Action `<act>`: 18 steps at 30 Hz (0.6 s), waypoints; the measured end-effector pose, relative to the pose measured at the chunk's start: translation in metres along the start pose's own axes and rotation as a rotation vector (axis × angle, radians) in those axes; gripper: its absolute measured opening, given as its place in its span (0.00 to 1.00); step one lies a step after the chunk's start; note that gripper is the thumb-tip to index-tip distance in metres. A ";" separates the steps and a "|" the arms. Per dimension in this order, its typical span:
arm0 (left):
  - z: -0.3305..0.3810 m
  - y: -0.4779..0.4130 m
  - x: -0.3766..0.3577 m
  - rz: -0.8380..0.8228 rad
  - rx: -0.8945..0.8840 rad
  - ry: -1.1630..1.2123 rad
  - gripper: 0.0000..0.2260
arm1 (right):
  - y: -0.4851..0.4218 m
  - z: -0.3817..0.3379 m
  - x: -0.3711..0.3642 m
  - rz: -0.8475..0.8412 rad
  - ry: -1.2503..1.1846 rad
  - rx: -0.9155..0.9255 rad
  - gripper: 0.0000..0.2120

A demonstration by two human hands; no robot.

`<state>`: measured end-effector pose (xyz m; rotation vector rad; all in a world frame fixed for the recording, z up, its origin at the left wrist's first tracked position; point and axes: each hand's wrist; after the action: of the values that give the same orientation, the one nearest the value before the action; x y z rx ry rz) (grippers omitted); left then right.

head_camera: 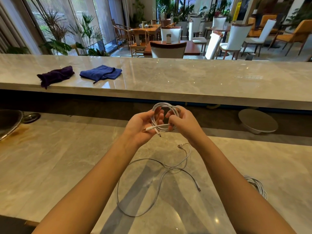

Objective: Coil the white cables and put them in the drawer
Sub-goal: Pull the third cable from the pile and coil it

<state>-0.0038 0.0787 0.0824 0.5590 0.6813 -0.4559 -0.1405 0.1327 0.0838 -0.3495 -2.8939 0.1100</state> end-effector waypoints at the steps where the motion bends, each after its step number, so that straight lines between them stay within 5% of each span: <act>1: 0.001 0.000 0.000 0.000 -0.021 0.009 0.10 | -0.001 0.001 0.001 0.013 0.029 0.000 0.05; 9: 0.004 0.005 0.003 -0.105 -0.123 0.084 0.17 | 0.003 0.011 0.003 0.043 -0.033 -0.098 0.06; 18: -0.004 0.005 0.010 -0.089 -0.181 0.040 0.27 | 0.004 0.014 -0.003 0.127 -0.380 -0.123 0.06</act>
<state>0.0040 0.0834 0.0750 0.3689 0.7796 -0.4621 -0.1405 0.1349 0.0692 -0.5936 -3.2603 0.0198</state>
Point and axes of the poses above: each hand's wrist, its own y-axis away from the middle knuckle, its own x-axis out of the back of the hand, z = x × y, and after that the axes turned 2 degrees about -y, right-handed
